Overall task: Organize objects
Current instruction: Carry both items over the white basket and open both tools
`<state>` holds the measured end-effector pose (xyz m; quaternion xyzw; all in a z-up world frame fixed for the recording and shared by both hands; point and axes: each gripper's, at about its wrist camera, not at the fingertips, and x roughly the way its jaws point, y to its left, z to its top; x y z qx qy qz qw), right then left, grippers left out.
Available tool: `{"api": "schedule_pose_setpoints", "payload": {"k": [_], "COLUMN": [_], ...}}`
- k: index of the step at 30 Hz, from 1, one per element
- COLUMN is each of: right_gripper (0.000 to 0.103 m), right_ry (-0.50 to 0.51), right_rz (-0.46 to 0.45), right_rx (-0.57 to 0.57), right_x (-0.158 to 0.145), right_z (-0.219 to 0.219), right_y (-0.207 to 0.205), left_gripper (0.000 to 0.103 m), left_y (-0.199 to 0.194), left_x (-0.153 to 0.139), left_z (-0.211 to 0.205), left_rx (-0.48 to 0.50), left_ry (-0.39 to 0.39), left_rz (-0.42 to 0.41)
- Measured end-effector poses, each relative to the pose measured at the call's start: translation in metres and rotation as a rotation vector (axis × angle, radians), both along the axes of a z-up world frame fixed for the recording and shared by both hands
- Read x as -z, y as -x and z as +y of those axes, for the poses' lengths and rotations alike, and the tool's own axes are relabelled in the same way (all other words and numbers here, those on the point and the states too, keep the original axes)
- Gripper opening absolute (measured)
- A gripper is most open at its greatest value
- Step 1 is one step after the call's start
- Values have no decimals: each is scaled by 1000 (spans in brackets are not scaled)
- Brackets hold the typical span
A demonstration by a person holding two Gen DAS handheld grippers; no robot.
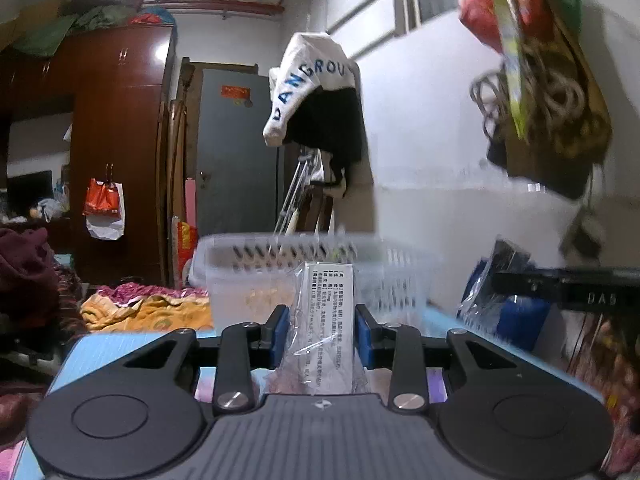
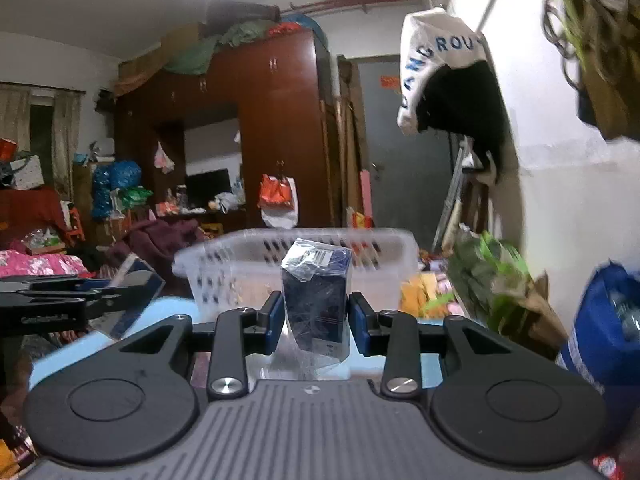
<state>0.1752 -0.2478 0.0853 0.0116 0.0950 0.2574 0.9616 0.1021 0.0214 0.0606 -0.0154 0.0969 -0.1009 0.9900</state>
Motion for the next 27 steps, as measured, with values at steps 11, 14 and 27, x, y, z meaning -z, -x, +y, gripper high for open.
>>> {"api": "schedule_pose_setpoints", "payload": {"k": [11,14,27], "right_gripper": [39,39,103], "right_ry": [153,174,1], "right_rz": [16,36,-3], "right_rx": [26,10,0], "right_x": [-34,-22,27], "right_z": [60,68,-4], "right_y": [-116,-129,14], "left_gripper": [38,43,103], "left_y": [-114,-145,-5], "left_x": [-59,-48,-1], "left_z": [10,13,45], "left_rx": [-44,-53,-107], "left_ry": [98,115,52], "left_rz": [103,179,3]}}
